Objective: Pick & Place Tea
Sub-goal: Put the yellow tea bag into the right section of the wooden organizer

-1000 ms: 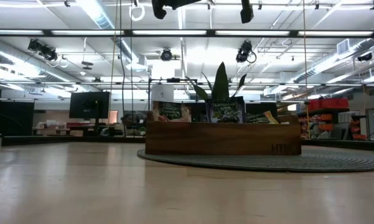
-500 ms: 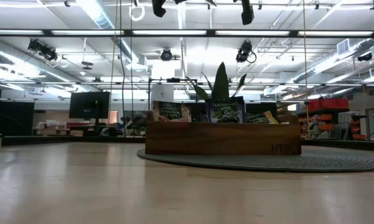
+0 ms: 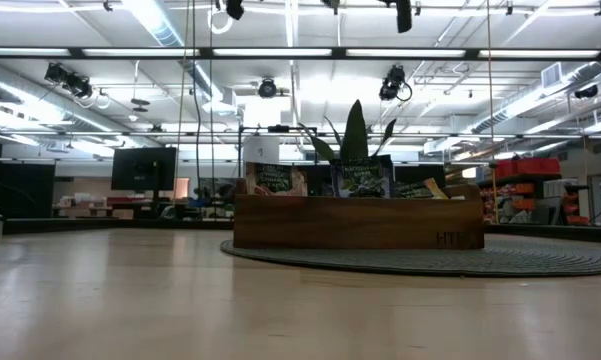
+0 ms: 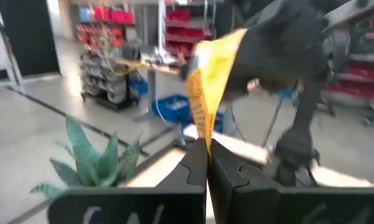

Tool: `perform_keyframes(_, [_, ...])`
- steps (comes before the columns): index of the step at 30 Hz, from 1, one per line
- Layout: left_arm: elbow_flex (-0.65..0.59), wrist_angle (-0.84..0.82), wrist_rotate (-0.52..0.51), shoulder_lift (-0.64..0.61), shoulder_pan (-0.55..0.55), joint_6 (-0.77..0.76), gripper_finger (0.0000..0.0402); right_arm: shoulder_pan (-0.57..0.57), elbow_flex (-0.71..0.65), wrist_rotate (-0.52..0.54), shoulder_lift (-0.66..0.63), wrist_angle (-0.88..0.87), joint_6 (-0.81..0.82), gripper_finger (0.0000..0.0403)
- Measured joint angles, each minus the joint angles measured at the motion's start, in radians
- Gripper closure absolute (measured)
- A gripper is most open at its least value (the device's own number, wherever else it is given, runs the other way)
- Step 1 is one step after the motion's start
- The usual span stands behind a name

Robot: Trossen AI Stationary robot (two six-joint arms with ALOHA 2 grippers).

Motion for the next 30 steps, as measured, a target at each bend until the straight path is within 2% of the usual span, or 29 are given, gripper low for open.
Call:
perform_keyframes(4, [0.0,-0.242,0.092,-0.068,0.002,-0.132,0.04,0.0,0.025,-0.104,-0.049,-0.148,-0.169,0.0234])
perform_keyframes(8, [0.0,-0.445,0.276,-0.109,0.03,-0.277,0.04,0.0,0.164,-0.164,-0.03,-0.405,-0.335,0.0216])
perform_keyframes(12, [0.0,-0.523,0.458,-0.114,0.06,-0.327,0.0401,0.0,0.34,-0.209,0.056,-0.613,-0.481,0.0209])
perform_keyframes(15, [0.0,-0.534,0.545,-0.112,0.077,-0.357,0.0401,0.0,0.458,-0.284,0.146,-0.741,-0.529,0.0208])
perform_keyframes(21, [0.0,-0.546,0.577,-0.111,0.091,-0.369,0.0401,-0.005,0.593,-0.462,0.329,-0.895,-0.54,0.0208])
perform_keyframes(30, [0.0,-0.589,0.579,-0.11,0.088,-0.385,0.0401,-0.006,0.643,-0.503,0.45,-0.919,-0.539,0.0209])
